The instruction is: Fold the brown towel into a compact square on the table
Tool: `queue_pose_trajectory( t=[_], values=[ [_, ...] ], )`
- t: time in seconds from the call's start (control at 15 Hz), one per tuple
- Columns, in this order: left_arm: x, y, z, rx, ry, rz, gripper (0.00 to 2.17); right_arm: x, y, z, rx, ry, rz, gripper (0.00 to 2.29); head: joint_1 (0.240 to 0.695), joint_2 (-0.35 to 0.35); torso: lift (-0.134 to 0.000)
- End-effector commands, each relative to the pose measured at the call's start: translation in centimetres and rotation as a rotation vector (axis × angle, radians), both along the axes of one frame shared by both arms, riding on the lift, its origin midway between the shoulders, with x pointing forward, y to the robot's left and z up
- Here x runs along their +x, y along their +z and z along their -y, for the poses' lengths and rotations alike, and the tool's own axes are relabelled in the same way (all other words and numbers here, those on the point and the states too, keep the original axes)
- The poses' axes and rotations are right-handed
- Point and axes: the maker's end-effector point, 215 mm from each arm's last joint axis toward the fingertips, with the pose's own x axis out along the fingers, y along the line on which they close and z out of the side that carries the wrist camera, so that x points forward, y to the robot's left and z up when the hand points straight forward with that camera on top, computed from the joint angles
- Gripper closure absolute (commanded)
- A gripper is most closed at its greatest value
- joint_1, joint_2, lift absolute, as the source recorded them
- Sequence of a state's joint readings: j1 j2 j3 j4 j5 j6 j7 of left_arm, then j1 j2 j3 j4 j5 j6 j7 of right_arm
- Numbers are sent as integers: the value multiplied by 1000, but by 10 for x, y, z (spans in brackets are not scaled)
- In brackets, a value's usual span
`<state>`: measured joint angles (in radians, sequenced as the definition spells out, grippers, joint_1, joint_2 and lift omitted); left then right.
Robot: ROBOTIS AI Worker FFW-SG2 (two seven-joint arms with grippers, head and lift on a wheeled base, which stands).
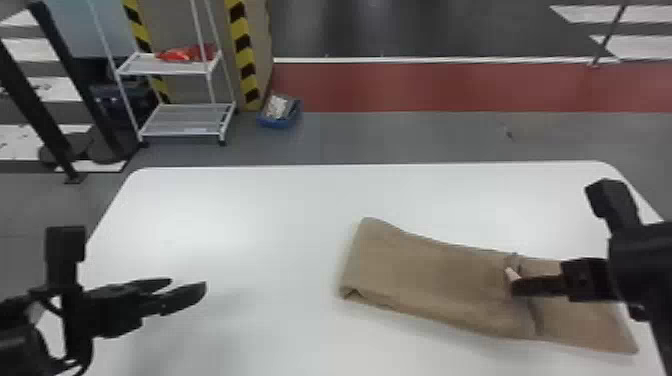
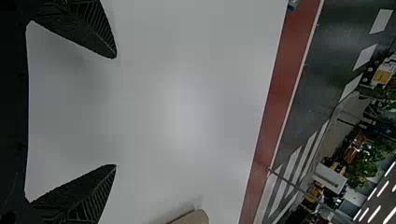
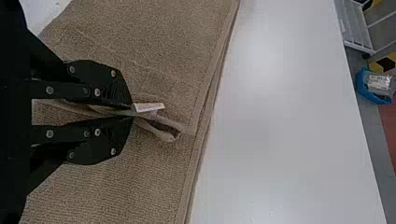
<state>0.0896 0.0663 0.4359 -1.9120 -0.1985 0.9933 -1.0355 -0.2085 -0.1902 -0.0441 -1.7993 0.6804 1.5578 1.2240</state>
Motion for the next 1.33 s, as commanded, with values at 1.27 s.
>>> queue_pose_trajectory(
  t=[1.27],
  values=[
    [3, 1, 9, 1, -9, 0, 46, -5, 74, 61, 122, -94, 183, 1501, 695, -30, -124]
  ],
)
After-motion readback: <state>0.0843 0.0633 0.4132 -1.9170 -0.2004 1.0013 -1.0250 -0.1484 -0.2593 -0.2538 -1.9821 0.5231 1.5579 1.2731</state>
